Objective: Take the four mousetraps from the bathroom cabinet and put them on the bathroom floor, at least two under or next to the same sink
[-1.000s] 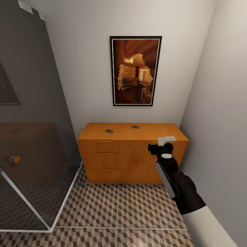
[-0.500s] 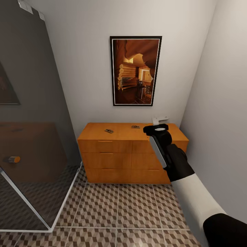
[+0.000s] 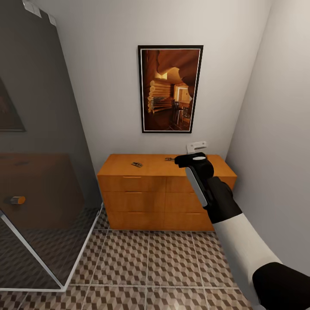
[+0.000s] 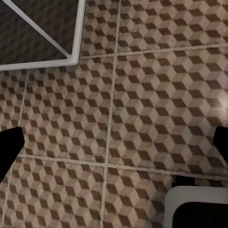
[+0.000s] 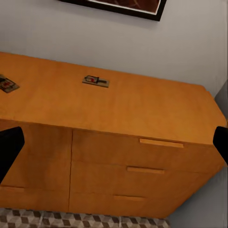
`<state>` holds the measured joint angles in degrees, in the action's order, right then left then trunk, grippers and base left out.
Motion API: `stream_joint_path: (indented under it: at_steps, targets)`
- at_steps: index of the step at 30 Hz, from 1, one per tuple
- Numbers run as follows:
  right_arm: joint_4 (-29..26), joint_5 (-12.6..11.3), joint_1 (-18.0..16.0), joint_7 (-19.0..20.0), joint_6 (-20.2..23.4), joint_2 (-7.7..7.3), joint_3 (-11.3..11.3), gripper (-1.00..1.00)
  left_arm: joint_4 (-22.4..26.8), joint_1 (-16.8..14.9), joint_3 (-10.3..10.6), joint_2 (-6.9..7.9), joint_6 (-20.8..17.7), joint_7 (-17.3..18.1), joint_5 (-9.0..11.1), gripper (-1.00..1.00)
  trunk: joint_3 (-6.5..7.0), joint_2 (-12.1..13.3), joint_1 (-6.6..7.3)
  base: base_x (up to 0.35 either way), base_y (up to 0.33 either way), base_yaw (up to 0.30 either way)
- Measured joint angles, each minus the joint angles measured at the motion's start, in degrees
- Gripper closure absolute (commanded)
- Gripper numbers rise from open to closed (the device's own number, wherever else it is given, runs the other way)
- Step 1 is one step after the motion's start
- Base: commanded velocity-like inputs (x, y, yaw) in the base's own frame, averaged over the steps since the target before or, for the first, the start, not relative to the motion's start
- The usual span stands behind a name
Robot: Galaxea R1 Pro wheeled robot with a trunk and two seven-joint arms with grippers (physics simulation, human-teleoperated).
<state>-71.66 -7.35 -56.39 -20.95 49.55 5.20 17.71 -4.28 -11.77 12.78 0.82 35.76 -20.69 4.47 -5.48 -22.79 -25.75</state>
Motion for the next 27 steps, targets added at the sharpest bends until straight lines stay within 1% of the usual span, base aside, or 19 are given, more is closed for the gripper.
stream_joint_path:
  at_steps: [3, 7, 27]
  targets:
    - [-0.06, 0.03, -0.03, 1.03, 0.06, -0.04, -0.02, -1.0, 0.01, 0.0, 0.0, -0.01, 0.0, 0.0, 0.0, -1.0, 0.0, 0.0, 0.0, 0.0, 0.0, 0.057]
    - [-0.08, 0.05, -0.05, 1.65, 0.04, -0.06, -0.02, -1.0, 0.02, 0.01, 0.0, -0.01, 0.01, 0.0, -0.01, -1.0, 0.0, 0.0, 0.0, 0.0, 0.0, 0.172]
    - [0.15, 0.06, -0.06, 2.16, 0.02, -0.07, 0.05, -1.0, 0.03, 0.02, 0.0, -0.08, 0.01, 0.0, -0.02, -1.0, -0.07, 0.0, 0.0, 0.0, 0.0, 0.271]
